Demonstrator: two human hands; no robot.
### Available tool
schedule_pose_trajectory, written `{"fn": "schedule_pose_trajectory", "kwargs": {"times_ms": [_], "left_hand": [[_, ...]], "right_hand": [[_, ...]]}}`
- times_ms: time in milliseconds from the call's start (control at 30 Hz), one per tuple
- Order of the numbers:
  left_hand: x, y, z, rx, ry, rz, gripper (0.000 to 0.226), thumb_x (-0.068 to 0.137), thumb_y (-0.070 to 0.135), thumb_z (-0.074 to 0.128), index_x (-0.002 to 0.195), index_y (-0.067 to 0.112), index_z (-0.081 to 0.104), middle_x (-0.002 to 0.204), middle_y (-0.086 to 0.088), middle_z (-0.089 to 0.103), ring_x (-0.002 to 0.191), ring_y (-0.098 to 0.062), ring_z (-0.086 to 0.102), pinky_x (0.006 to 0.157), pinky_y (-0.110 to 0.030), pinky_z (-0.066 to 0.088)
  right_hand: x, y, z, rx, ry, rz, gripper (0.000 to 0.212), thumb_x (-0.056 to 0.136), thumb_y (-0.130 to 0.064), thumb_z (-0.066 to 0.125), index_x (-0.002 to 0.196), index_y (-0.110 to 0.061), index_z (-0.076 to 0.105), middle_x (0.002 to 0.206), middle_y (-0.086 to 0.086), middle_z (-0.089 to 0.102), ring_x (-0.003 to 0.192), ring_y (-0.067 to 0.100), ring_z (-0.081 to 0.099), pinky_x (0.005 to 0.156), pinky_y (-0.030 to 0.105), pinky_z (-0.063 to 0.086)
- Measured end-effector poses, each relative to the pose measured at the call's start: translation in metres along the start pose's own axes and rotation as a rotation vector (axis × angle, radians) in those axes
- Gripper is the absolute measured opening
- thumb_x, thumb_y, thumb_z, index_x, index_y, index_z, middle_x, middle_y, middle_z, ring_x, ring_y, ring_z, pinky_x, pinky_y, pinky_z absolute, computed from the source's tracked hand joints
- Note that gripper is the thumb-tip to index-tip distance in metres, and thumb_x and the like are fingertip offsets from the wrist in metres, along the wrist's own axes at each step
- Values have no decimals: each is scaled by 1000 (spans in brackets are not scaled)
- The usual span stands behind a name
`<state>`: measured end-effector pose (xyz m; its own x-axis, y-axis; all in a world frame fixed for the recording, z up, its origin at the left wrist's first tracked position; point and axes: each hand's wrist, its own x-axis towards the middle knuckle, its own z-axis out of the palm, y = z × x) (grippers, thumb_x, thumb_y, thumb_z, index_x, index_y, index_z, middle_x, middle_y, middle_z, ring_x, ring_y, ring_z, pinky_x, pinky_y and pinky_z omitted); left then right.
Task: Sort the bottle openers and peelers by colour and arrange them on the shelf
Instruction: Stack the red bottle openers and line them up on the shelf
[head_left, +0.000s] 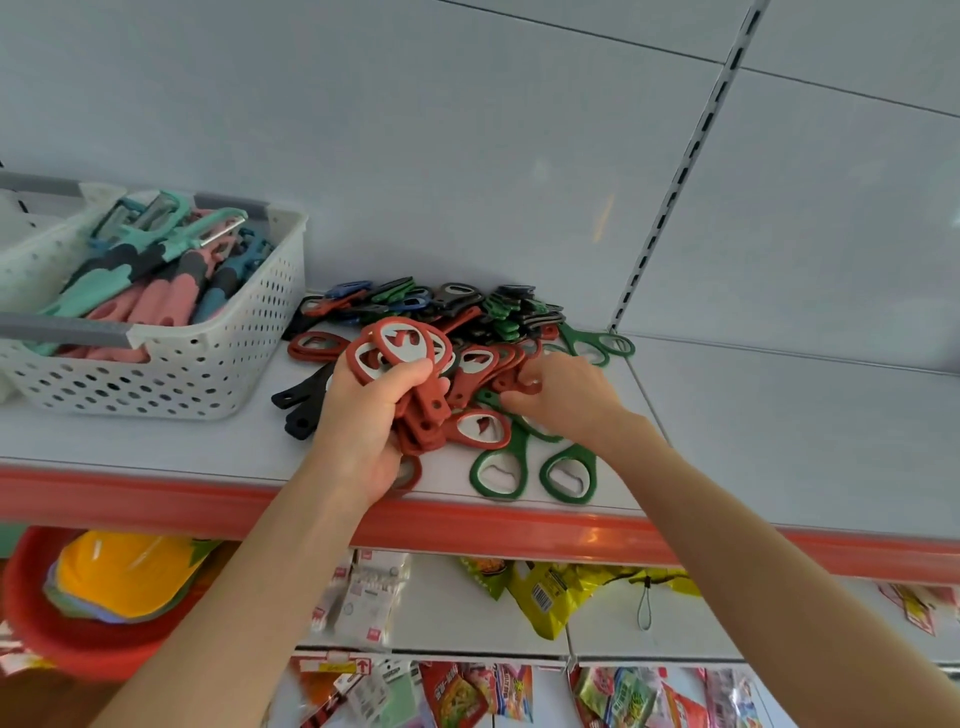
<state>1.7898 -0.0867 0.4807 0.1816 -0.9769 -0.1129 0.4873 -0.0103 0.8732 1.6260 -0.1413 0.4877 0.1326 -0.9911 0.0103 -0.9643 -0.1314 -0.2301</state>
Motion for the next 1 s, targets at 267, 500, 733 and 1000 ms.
{"fn": "schedule_pose_trajectory", "kwargs": {"times_ms": [267, 500, 733, 1000], "left_hand": [[-2, -8, 9, -34, -68, -36, 37, 83, 0, 59, 118, 11, 55, 93, -9, 67, 69, -16, 68, 52, -26, 52], [-7, -25, 37, -108, -118, -36, 38, 86, 15, 60, 123, 19, 51, 100, -5, 68, 86, -23, 67, 69, -38, 54], [-13, -35, 76, -117, -115, 5, 41, 86, 16, 61, 126, 19, 49, 111, -9, 66, 96, -24, 67, 82, -44, 55], [-27, -72, 157, -20, -116, 92, 41, 87, 24, 61, 124, 26, 43, 103, 2, 67, 94, -18, 67, 82, -38, 55]], "right_hand": [[-24, 35, -12, 432, 255, 120, 22, 80, 2, 56, 91, -7, 74, 83, 10, 70, 70, 11, 61, 59, 14, 38], [-80, -2, -18, 1058, 521, -58, 33, 84, 1, 60, 81, -31, 70, 67, -20, 67, 69, 10, 59, 66, 19, 50], [-87, 3, -7, 1053, 447, -122, 29, 87, -2, 57, 94, -28, 68, 96, -21, 65, 100, 1, 62, 88, 18, 51], [-80, 82, -38, 1481, -49, 73, 25, 87, -16, 60, 111, -11, 60, 97, 8, 65, 90, 19, 66, 88, 42, 54]]}}
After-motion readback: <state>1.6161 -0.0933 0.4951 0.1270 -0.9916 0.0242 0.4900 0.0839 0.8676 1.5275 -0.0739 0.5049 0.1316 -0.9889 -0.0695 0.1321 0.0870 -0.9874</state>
